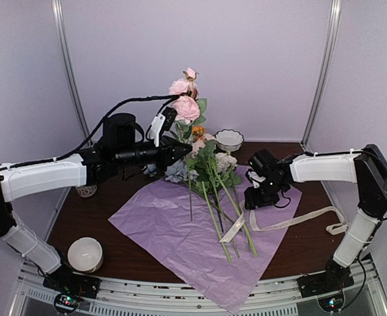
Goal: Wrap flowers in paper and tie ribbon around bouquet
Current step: Move the ribbon to the corner of the board.
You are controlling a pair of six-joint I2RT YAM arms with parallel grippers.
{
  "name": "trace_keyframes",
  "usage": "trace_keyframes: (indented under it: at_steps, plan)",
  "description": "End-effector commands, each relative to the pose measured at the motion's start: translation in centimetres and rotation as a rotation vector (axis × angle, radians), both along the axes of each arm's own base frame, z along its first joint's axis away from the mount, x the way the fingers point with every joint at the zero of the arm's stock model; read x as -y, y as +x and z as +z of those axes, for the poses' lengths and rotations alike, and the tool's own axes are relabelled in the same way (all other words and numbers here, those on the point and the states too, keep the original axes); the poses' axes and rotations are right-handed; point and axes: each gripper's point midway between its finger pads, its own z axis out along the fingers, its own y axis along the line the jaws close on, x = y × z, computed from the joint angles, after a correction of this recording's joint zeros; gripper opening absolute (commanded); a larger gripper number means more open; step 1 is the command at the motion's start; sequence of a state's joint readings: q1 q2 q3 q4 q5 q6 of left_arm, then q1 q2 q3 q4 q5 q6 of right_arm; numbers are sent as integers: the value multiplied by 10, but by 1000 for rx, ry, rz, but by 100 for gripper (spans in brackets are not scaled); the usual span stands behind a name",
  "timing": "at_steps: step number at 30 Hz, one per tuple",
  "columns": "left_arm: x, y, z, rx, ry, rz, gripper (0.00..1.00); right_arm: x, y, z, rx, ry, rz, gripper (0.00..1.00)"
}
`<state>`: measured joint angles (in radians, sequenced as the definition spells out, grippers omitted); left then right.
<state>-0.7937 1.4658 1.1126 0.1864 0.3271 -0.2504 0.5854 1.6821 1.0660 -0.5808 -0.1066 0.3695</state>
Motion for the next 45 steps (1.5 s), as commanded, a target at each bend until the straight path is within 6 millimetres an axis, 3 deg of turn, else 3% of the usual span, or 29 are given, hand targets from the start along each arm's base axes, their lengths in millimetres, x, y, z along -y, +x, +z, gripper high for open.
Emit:
trace_keyframes:
  at_steps: [1, 9, 14, 19, 25, 27, 29, 31, 34, 38, 41, 42, 45]
  plan:
    - [-2, -1, 11, 11, -33, 6, 0, 6, 28, -1, 60, -88, -62, 49]
    - [1, -3, 4, -50, -58, -4, 0, 13, 33, -13, 54, -123, -76, 25]
    - [5, 4, -2, -127, -84, 9, 0, 2, 35, -13, 37, -49, -64, 26]
    - [5, 25, -25, -258, -109, 67, 0, -7, 32, -21, 3, -18, -44, 29]
    - [7, 42, -53, -409, -188, 91, 0, 4, 36, -22, 12, -41, -68, 0]
    - [11, 44, -59, -445, -206, 88, 0, 17, 42, -8, 55, -59, -104, 0]
    - [14, 47, -66, -484, -228, 95, 0, 38, 50, 19, 128, -70, -157, 0]
    - [15, 53, -76, -529, -246, 118, 0, 73, 58, 56, 218, -70, -247, 0]
    - [17, 60, -90, -595, -260, 140, 0, 141, 60, 98, 340, -107, -421, 0]
    - [18, 66, -110, -671, -268, 158, 0, 218, 47, 132, 448, -136, -618, 0]
    - [19, 70, -125, -700, -254, 177, 0, 242, 39, 141, 479, -164, -662, 0]
    - [20, 72, -130, -706, -246, 183, 0, 242, 39, 139, 467, -170, -656, 5]
    - [23, 78, -147, -724, -202, 191, 0, 242, 36, 126, 395, -199, -640, 46]
